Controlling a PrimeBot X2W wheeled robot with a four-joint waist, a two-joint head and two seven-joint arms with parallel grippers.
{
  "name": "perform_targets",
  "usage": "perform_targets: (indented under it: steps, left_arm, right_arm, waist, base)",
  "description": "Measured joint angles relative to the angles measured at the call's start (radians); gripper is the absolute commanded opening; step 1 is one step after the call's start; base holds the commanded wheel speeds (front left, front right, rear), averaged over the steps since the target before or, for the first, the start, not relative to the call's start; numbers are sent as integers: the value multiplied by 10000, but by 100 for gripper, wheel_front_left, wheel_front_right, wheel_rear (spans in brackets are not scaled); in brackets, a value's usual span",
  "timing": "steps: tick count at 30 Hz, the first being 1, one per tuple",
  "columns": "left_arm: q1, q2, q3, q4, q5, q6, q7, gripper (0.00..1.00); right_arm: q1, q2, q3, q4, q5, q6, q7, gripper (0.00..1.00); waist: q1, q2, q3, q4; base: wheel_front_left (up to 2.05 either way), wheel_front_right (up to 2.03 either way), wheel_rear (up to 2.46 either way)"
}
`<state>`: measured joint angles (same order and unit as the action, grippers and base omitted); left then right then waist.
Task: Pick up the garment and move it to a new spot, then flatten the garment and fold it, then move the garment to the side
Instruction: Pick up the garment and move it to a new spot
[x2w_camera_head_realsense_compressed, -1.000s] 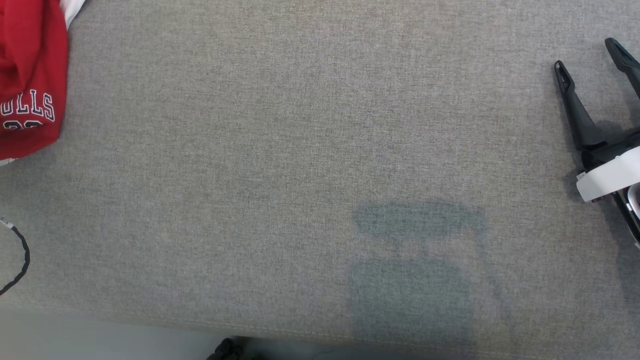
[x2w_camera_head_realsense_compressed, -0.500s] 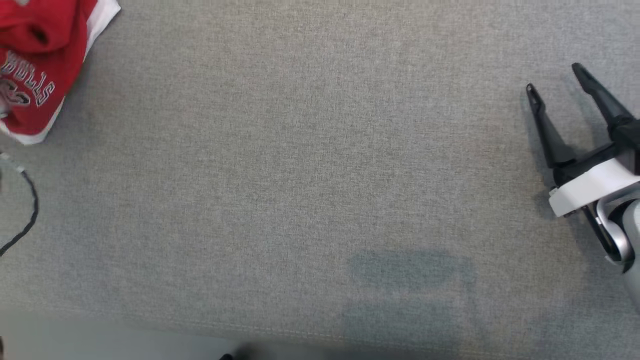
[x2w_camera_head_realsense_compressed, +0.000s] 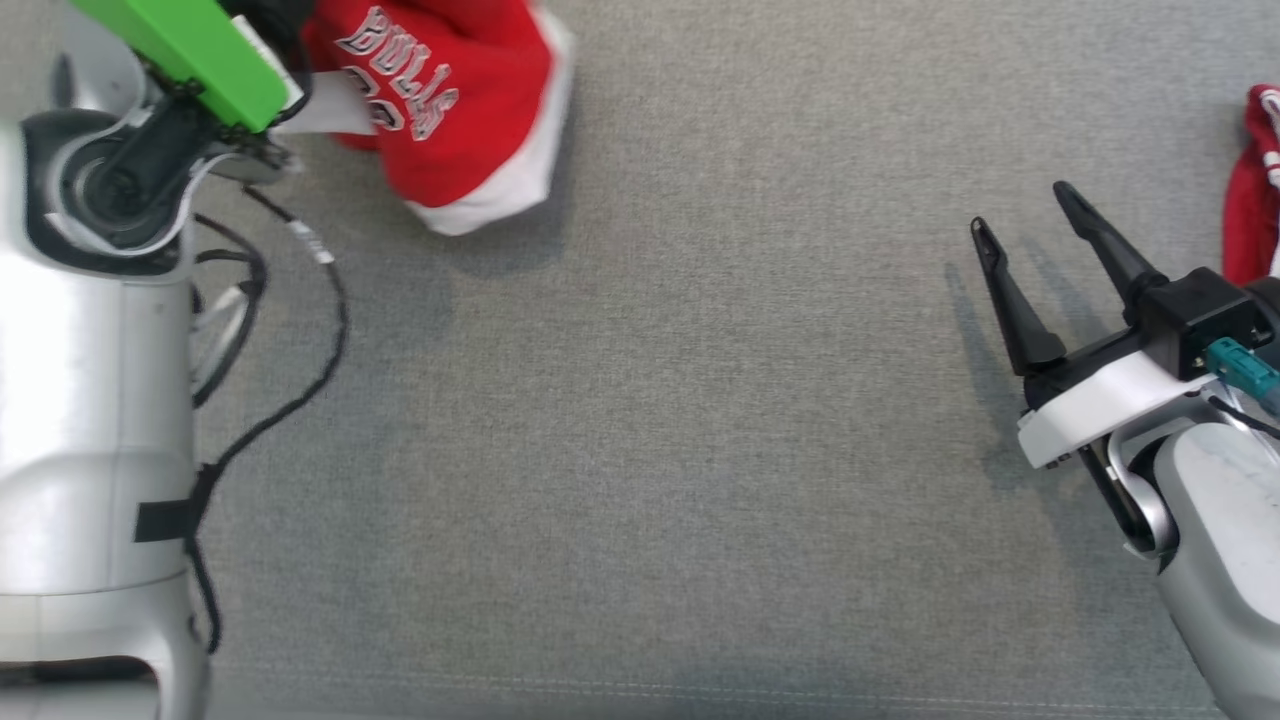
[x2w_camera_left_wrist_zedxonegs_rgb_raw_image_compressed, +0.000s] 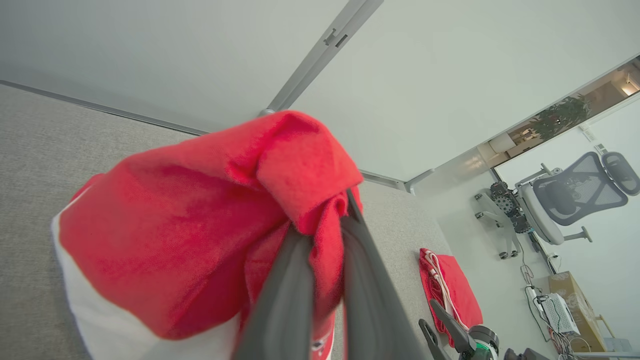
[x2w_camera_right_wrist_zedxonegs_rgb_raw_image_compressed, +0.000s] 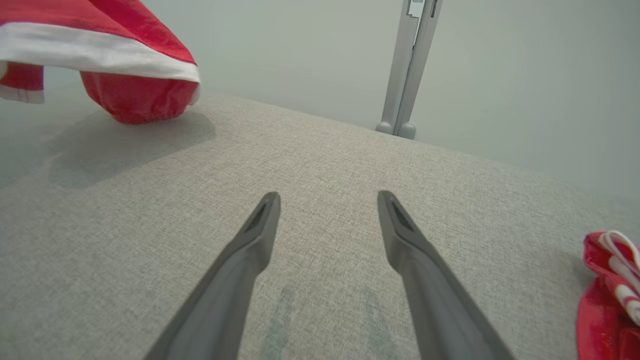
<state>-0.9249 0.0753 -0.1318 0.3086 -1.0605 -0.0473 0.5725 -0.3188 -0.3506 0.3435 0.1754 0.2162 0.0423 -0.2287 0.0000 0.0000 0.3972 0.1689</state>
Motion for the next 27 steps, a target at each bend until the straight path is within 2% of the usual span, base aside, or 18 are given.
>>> perform_targets:
  steps: [7, 11, 13, 20, 27]
  left_arm:
    - [808, -913, -673, -541, -125, 717, 433, 0]
    - [1282, -880, -706, -849, -512, 1419, 420, 0]
    - [1472, -823, -669, -970, -564, 1638, 222, 0]
    - [1969, -610, -1216, -1168, -407, 1722, -546, 0]
    - [2679, -529, -2600, -1168, -828, 1722, -1463, 0]
  right_arm:
    - [33, 493, 242, 257, 125, 0, -98, 100]
    - [83, 696, 249, 407, 173, -2, -130, 100]
    - [157, 779, 259, 487, 201, -8, -184, 100]
    - [233, 1131, 441, 692, 217, 0, -188, 100]
    - [226, 1624, 663, 752, 226, 15, -205, 100]
  waist:
    - [0, 0, -454, -661]
    - [0, 0, -649, -1072]
    - [0, 0, -742, -1277]
    - [0, 0, -1060, -1917]
    - [0, 0, -1237, -2465]
  base:
    - [0, 0, 0]
    - [0, 0, 0]
    - [0, 0, 0]
    - [0, 0, 0]
    - [0, 0, 0]
